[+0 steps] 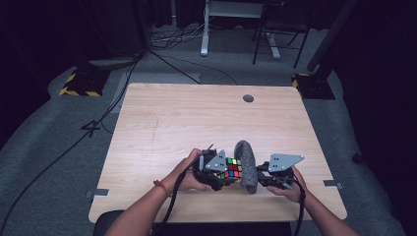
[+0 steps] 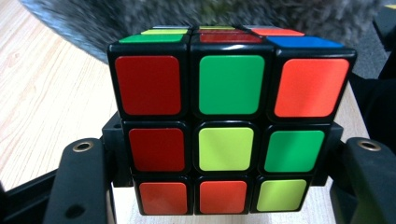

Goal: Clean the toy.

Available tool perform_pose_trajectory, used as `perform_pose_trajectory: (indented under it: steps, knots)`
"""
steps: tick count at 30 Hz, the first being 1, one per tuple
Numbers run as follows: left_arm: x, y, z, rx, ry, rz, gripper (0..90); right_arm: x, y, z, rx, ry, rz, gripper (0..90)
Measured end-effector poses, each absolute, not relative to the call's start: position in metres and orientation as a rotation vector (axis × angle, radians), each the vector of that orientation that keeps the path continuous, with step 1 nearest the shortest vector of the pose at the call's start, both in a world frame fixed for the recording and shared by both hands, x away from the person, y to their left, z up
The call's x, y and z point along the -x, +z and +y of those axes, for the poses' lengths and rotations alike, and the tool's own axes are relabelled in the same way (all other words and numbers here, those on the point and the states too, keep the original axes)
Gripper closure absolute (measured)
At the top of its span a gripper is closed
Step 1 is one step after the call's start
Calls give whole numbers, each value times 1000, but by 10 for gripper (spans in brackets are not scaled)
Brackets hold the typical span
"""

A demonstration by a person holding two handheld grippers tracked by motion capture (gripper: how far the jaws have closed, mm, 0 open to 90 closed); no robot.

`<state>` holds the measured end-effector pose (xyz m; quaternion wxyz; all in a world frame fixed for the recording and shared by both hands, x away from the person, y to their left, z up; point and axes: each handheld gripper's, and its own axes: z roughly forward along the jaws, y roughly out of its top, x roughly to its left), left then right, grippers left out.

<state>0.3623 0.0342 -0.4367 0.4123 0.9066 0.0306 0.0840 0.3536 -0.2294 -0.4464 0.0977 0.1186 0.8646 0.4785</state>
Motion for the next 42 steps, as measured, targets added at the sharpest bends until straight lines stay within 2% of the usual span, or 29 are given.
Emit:
perform_pose_trajectory:
  steps: [2,12,17,34,42]
  knots:
    - [-361,-436,34,-2263,174,63,332,-357,-447,-229,-383,1415,2560,770]
    - [-362,-433,32,-2259,279,135,332,-353,-457,-220,-336,1372,2652,770]
    - [-368,-436,36,-2273,233,159,331,-348,-455,-222,-303,1392,2644,770]
    - [-365,-443,29,-2340,213,130,326,-346,-446,-226,-268,1510,2576,770]
    - [-359,-441,26,-2315,229,76,330,-351,-447,-223,-320,1394,2590,770]
